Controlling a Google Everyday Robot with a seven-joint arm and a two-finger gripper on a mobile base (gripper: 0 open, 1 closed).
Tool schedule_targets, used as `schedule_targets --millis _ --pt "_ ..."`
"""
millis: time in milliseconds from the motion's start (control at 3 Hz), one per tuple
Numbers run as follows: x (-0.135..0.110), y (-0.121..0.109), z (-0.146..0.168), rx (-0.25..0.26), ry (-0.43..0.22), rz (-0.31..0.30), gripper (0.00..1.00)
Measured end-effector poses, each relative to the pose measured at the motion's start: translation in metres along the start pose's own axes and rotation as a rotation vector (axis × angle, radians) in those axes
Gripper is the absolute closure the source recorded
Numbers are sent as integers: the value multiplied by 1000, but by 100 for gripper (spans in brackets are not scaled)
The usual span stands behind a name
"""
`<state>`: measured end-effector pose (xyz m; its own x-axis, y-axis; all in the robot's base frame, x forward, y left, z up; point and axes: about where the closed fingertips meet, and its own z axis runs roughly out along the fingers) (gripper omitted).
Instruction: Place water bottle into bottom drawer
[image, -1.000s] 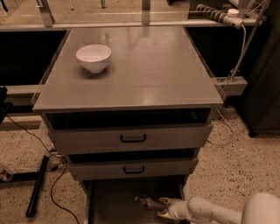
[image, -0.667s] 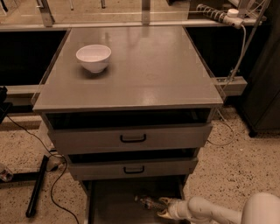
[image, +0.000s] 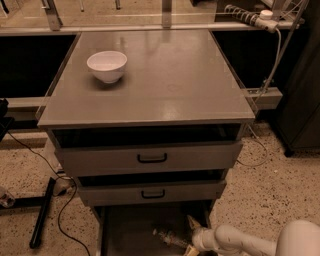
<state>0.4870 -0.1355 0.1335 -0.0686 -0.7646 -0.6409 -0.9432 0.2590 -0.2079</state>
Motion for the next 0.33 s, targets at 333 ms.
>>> schedule_targets --millis 333 --pt "0 0 0 0 0 0 0"
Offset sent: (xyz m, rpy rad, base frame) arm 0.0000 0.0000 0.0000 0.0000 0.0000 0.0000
